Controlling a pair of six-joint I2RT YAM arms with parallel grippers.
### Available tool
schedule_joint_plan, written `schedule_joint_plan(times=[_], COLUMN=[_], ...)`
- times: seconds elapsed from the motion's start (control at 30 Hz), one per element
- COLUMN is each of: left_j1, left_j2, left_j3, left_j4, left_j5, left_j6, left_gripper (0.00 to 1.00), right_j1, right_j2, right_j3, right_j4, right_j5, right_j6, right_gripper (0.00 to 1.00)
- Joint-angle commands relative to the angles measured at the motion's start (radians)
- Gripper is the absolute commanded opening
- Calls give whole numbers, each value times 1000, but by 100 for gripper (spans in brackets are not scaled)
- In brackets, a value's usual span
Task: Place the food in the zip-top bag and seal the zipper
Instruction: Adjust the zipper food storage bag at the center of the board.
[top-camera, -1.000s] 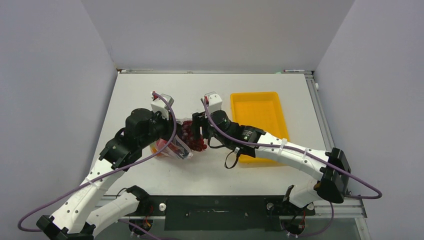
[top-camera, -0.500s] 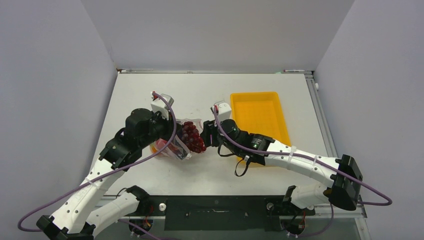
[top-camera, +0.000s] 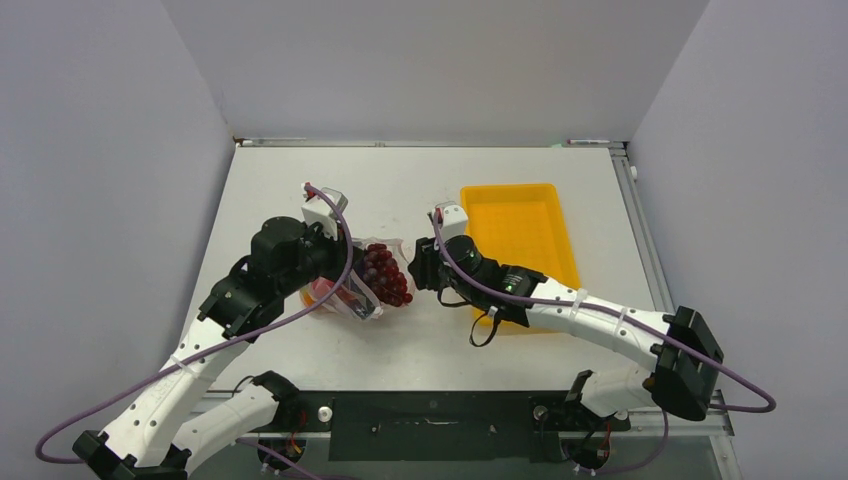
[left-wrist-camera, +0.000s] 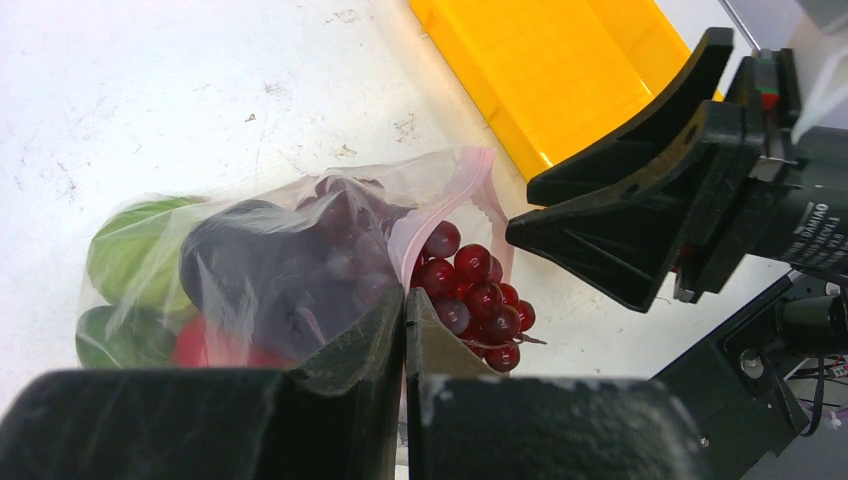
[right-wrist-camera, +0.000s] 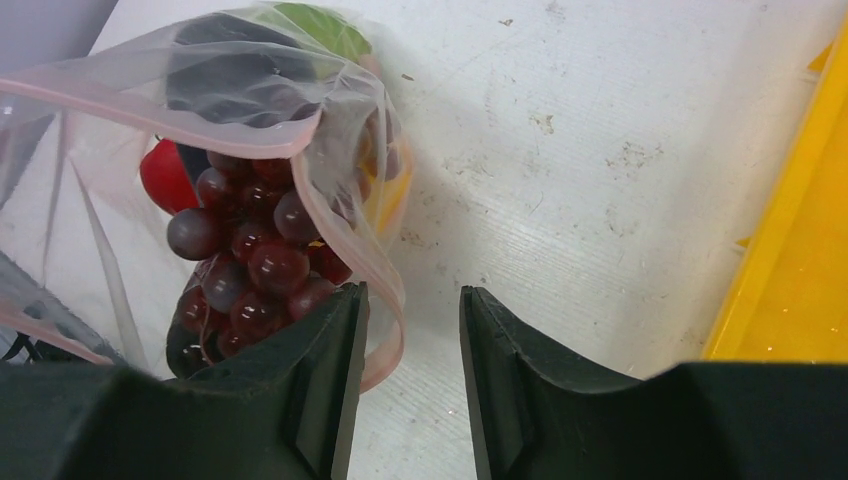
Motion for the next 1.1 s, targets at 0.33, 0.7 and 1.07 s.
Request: schedule_joint_plan(times=[0.33, 0.7, 1.07], left_j1=[-1, -1, -1], left_j2=[-5, -1, 0], left_j3=[5, 5, 6], left_j4=[46, 46, 44], left_j5=[6, 6, 7], left_j6=[-1, 0, 1], left_gripper=[0, 0, 0], right_j1=[-42, -45, -62], right_j2=[63, 83, 55], right_j3=[-46, -79, -110], right_j4=[134, 194, 235], right_j5=[-130, -178, -250], right_j6=[56, 84, 125], right_gripper=[37, 34, 6])
